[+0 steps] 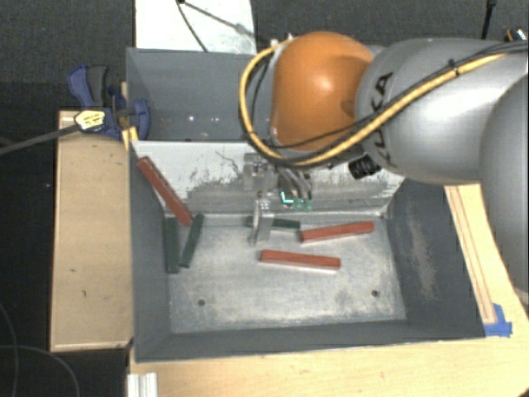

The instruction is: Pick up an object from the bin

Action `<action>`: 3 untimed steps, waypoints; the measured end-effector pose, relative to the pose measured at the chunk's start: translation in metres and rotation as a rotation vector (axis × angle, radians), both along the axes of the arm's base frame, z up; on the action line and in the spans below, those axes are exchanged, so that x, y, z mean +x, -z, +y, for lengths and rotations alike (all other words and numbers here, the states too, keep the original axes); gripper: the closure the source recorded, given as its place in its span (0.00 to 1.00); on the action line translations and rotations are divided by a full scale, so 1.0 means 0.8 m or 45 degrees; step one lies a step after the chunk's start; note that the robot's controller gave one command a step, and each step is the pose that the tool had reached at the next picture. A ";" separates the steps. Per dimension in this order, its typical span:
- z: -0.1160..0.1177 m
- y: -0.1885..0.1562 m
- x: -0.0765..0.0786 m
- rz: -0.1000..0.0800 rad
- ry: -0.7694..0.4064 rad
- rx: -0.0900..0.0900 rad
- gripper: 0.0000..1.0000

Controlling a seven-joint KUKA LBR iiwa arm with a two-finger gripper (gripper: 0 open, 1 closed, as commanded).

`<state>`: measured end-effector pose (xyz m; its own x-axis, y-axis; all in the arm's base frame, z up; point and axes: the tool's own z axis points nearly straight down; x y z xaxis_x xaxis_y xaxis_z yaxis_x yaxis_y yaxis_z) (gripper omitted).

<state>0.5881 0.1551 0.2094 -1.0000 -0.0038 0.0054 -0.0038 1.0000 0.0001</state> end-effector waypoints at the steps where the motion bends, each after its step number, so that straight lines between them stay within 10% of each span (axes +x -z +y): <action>1: -0.092 0.088 -0.021 0.000 -0.141 -0.004 0.00; 2: -0.120 0.178 -0.015 -0.007 -0.180 0.001 0.00; 3: -0.117 0.171 -0.013 -0.016 -0.177 0.003 1.00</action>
Offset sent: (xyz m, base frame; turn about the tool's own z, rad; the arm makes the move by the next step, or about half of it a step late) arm -0.0157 -0.0691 -0.0673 -0.1156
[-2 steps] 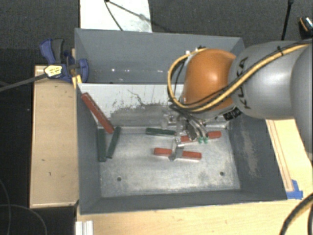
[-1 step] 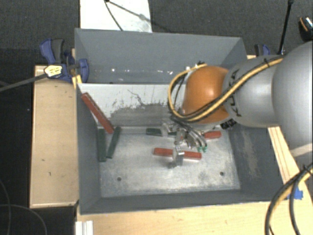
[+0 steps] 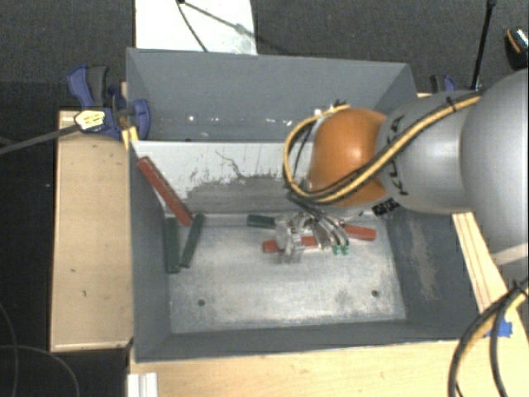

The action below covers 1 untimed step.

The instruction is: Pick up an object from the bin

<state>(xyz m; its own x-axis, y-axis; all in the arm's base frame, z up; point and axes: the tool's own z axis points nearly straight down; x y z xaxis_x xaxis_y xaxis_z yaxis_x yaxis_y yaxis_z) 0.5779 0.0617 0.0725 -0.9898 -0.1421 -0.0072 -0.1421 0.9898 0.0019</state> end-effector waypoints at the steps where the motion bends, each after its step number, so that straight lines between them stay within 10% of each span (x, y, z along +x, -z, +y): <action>1: -0.001 0.002 -0.001 0.004 0.004 -0.002 0.00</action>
Offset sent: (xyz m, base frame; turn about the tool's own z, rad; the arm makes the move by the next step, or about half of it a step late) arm 0.0000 0.0000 0.0000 0.0000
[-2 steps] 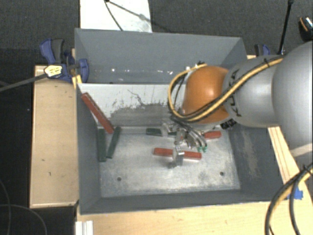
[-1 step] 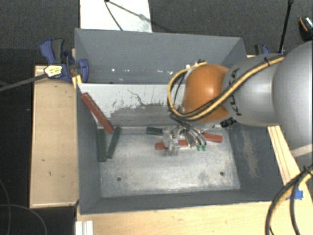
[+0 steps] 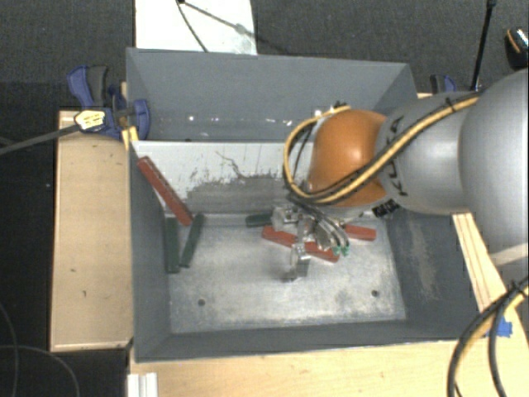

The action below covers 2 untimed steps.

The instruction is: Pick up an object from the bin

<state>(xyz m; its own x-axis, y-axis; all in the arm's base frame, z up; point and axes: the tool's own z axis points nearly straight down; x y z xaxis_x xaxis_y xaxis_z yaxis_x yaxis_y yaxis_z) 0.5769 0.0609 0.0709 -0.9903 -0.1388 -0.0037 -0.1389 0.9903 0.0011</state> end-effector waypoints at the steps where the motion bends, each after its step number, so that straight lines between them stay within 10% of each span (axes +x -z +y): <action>1: 0.001 -0.002 0.001 -0.004 0.005 0.001 1.00; 2: 0.036 -0.001 0.017 -0.005 -0.107 -0.001 1.00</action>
Offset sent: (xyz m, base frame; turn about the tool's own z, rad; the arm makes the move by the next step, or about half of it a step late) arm 0.0000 0.0000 0.0000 0.0000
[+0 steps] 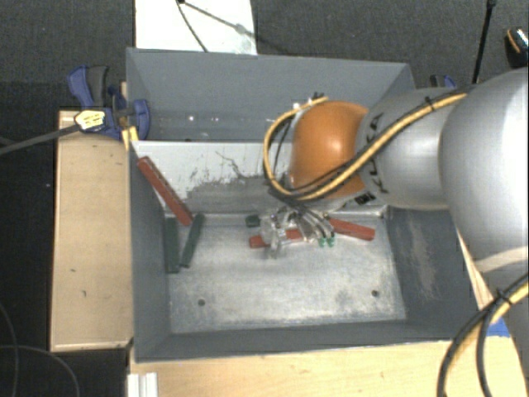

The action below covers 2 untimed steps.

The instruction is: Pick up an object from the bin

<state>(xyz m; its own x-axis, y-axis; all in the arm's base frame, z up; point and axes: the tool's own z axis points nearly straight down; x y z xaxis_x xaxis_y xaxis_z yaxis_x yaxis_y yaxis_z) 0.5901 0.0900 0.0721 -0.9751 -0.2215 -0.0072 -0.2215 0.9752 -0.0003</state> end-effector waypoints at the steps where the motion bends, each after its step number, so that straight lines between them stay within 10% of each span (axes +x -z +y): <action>1: 0.102 0.000 0.002 0.000 -0.018 0.006 1.00; 2: 0.102 -0.178 -0.018 -0.006 -0.048 0.003 1.00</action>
Offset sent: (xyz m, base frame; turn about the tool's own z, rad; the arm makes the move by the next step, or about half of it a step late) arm 0.0007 0.0758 -0.0021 -0.0071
